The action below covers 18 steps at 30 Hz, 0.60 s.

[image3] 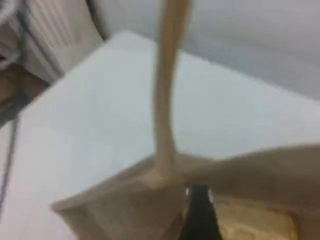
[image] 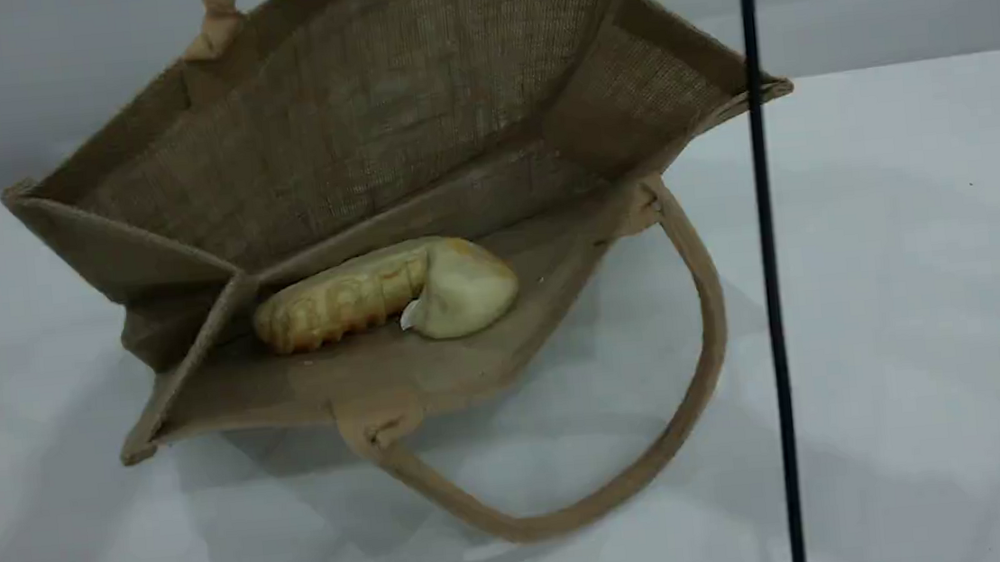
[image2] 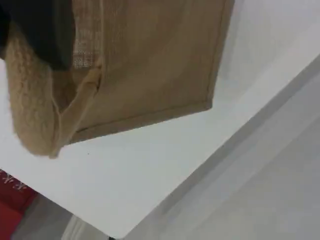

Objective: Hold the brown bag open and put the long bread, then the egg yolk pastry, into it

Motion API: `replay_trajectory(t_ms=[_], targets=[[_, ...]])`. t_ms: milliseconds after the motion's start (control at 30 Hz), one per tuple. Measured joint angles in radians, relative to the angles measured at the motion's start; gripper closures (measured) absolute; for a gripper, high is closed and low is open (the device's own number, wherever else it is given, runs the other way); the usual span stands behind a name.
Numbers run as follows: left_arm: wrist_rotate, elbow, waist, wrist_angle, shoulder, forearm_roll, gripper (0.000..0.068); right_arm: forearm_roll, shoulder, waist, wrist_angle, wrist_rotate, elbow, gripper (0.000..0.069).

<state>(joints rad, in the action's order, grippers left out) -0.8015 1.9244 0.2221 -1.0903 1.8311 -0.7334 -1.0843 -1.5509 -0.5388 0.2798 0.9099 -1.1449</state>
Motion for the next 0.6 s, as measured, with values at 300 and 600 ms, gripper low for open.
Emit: replay_trajectory(t_ms=[300,600], targets=[[0.06,0.104,-0.021,-0.03,0.0,-0.007,0.0598,0.092,0.059,0.002,0.087,-0.081,0.0,0.0213],[0.06,0.125,-0.043,-0.036,0.0,-0.006,0.0599,0.229,0.063,0.002,0.119,-0.188,0.0,0.0213]])
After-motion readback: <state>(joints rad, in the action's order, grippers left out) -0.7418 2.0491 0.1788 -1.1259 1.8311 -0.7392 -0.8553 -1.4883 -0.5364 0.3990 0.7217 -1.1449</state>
